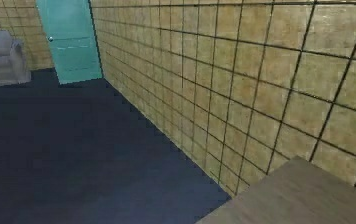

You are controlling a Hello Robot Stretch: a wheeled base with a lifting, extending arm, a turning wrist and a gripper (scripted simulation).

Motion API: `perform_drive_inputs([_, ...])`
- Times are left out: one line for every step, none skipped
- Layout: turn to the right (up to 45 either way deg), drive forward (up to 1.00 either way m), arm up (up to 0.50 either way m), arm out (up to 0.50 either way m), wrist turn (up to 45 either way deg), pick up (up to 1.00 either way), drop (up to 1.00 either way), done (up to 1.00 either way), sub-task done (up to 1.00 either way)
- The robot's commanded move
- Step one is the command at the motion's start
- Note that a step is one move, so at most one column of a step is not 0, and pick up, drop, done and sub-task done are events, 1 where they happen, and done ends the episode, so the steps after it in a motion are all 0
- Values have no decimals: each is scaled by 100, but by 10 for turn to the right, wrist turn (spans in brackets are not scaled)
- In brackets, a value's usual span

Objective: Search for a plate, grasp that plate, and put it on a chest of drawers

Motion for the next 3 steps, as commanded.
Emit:
perform_drive_inputs([-270,0,0,0,0,0,0,0,0])
perform_drive_inputs([0,0,50,0,0,0,0,0,0])
perform_drive_inputs([0,0,34,0,0,0,0,0,0])
